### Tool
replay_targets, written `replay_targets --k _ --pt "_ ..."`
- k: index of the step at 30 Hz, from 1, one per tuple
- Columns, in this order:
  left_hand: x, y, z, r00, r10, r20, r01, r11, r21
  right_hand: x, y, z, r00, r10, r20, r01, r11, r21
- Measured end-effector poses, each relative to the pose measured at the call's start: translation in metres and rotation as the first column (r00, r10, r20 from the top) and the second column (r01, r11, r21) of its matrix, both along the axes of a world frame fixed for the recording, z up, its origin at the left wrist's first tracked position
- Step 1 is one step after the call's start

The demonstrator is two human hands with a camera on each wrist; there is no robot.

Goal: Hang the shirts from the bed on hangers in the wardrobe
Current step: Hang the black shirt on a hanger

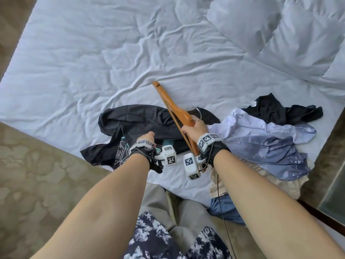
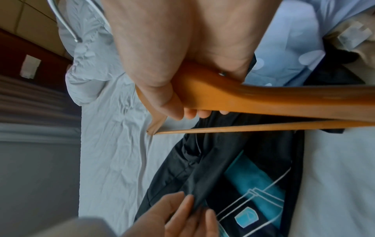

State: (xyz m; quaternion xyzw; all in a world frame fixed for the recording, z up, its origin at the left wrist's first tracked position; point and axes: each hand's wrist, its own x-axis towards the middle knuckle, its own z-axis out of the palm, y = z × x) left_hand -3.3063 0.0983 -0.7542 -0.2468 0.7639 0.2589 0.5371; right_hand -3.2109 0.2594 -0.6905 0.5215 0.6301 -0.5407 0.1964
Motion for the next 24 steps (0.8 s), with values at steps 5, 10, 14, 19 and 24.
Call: replay_targets --k 5,10,14,19,24 --pt "-0.026 0.003 0.007 0.983 0.13 -0.13 -0.118 0.988 0.096 -0.008 -0.004 -0.01 0.997 0.034 0.063 -0.03 0.998 -0.059" --pt "-0.048 0.007 0.008 0.781 0.592 -0.198 -0.551 0.803 0.227 -0.008 0.001 -0.004 0.996 -0.081 0.04 0.081 0.997 0.001" --pt "-0.061 0.021 0.013 0.614 0.759 -0.216 -0.696 0.649 0.307 -0.009 0.004 -0.002 0.993 -0.114 0.031 0.112 0.992 0.059" --pt "-0.041 0.05 0.014 0.803 0.574 -0.158 -0.525 0.808 0.269 -0.003 0.008 -0.006 0.983 -0.18 0.043 0.175 0.979 0.105" --pt "-0.002 0.078 0.015 0.956 0.266 0.126 -0.293 0.897 0.332 0.017 0.013 -0.012 0.976 -0.205 0.072 0.192 0.969 0.157"
